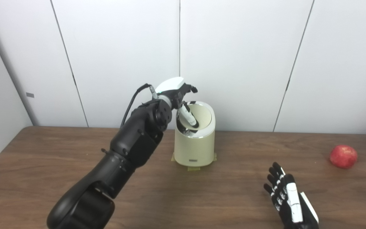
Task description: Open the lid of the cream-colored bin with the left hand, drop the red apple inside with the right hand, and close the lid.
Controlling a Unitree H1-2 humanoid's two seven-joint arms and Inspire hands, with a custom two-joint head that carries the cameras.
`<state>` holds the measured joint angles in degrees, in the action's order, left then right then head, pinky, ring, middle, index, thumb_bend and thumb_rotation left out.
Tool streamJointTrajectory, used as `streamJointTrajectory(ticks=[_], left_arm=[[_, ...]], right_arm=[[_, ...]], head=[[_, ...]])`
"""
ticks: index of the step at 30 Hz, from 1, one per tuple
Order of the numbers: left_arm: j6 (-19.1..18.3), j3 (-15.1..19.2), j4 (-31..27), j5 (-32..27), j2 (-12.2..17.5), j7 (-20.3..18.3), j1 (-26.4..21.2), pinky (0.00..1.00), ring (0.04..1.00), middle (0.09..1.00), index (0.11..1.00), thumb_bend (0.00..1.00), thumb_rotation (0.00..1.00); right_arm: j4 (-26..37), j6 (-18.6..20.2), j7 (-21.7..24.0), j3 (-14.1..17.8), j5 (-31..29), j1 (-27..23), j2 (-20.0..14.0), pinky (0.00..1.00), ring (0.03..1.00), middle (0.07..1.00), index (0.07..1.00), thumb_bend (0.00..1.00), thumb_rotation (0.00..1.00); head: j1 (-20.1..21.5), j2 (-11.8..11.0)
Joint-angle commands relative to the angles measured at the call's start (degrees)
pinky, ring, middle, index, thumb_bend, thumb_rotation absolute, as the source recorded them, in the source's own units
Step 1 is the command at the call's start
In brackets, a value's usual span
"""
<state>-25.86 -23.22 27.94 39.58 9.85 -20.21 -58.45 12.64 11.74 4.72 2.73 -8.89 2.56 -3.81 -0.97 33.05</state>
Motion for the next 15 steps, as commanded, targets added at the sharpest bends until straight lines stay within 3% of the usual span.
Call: streamJointTrajectory(ticks=[1, 5, 10, 15], left_arm=[[0.9, -0.3, -0.3, 0.7, 0.8, 1.3, -4.1, 0.77, 0.899, 0.914, 0.872, 0.88, 0.03], [2.0, -2.5, -1.2, 1.9, 1.5, 0.5, -3.3, 0.7, 0.872, 0.92, 0.883, 0.87, 0.04], [2.9, -5.0, -1.5, 2.9, 1.7, 0.8, -2.2, 0.75, 0.895, 0.928, 0.889, 0.88, 0.01], [4.8, -7.1, -1.5, 4.7, 2.0, 1.2, -1.4, 0.69, 0.864, 0.91, 0.882, 0.9, 0.0]], right_arm=[[1.8, -1.1, 0.4, 0.2, -0.9, -1.6, -0.1, 0.96, 1.0, 1.0, 1.0, 0.66, 1.0], [2.0, -0.8, 0.5, 0.1, -1.0, -1.6, -0.2, 0.96, 1.0, 1.0, 1.0, 0.67, 1.0], [2.5, -0.5, 0.2, 0.2, -0.8, -1.4, -0.2, 0.96, 1.0, 1.0, 1.0, 0.67, 1.0], [2.9, -0.4, 0.1, 0.1, -0.3, -1.3, -0.4, 0.95, 1.0, 1.0, 1.0, 0.67, 1.0]], head=[[-0.1, 0.0], [0.1, 0.2], [0.2, 0.3], [0.1, 0.6]])
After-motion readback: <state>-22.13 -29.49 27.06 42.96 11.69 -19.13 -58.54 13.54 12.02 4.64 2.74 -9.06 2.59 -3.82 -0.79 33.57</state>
